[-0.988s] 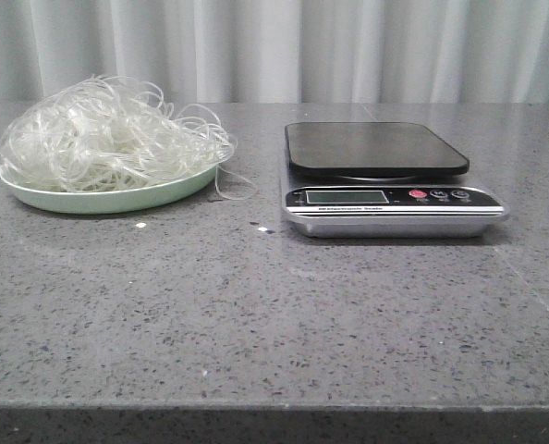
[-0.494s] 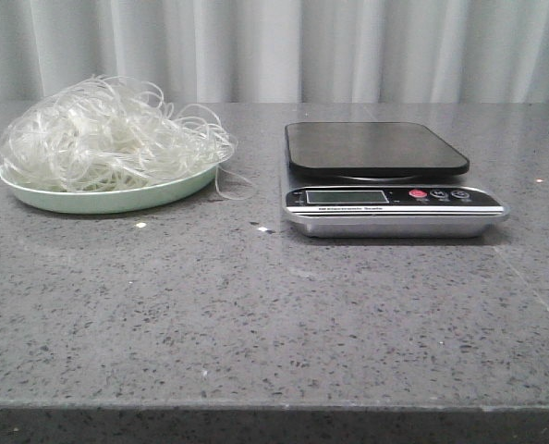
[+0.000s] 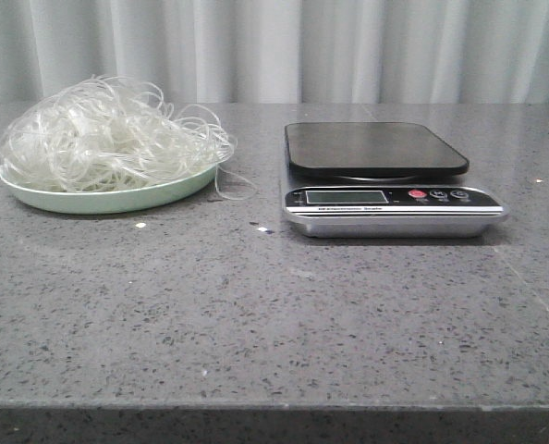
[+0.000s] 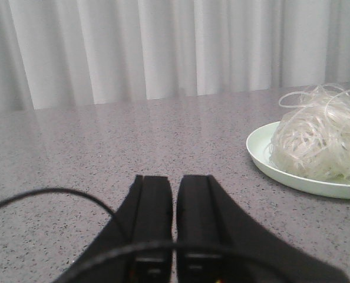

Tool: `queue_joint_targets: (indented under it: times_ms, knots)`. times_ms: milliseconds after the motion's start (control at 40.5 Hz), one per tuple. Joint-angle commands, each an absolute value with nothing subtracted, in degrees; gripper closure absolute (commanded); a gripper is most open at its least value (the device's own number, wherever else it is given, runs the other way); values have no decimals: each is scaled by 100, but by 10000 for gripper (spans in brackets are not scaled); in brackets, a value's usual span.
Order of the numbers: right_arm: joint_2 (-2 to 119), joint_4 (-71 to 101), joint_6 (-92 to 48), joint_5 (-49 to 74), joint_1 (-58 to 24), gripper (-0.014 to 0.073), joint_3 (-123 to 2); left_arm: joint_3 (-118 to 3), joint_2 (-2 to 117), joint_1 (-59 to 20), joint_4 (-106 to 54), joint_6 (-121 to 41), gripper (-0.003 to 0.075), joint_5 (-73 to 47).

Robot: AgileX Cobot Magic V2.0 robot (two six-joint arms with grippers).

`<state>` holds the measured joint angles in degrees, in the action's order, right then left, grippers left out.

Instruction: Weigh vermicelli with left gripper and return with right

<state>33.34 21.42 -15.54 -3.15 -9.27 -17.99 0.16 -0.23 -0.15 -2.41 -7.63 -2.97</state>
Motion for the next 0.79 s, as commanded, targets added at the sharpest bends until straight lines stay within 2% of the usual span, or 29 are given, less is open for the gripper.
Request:
queue_joint_targets:
  times_ms: [0,420,568,766]
  knots:
    - [3244,2150,-1605,-742,-889,442,-1977,60,-146,-47,-252,-697,575,153]
    - [2909,1937,-1581,-625,-889,442,-1977,60,-135,-47,-252,-697,575,153]
    - [2638,1116,-721,-133,-764,442,-1977,60,-135,-47,-252,-697,575,153]
    - [2101,156,304,171,-130,442,-1860,60,-135,-47,-252,-697,575,153]
